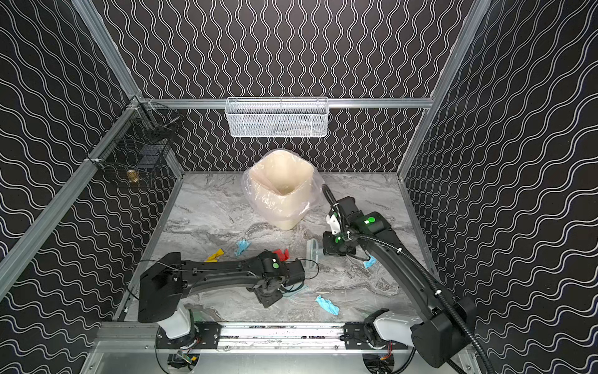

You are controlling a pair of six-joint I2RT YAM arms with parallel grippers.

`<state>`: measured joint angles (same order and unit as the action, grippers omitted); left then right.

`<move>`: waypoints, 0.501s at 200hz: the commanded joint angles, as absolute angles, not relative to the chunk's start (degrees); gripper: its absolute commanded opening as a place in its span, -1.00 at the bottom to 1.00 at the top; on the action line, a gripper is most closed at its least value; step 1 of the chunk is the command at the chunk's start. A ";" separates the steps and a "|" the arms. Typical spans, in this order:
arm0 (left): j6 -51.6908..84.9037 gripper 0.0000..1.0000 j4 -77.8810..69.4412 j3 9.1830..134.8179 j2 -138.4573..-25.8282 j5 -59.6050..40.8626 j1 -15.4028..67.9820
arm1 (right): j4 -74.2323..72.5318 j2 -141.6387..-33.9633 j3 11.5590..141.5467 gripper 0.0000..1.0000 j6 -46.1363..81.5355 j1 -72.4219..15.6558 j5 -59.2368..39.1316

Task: Sweep away the paper scraps from the table
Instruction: 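Lift the dustpan toward the bin with the left gripper while the right raises the brush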

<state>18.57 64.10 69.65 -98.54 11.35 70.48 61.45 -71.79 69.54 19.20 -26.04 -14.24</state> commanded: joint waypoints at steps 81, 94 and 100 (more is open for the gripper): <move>33.86 -1.00 81.50 78.50 -85.09 21.41 70.34 | 63.37 -70.31 72.78 -1.00 14.60 -12.23 -26.66; 35.46 -1.00 84.24 80.02 -83.98 21.87 69.65 | 63.07 -70.31 72.36 -1.00 14.39 -10.88 -28.10; 36.01 -1.00 85.25 80.51 -83.37 21.99 69.17 | 62.79 -70.23 72.04 -1.00 14.50 -10.21 -28.73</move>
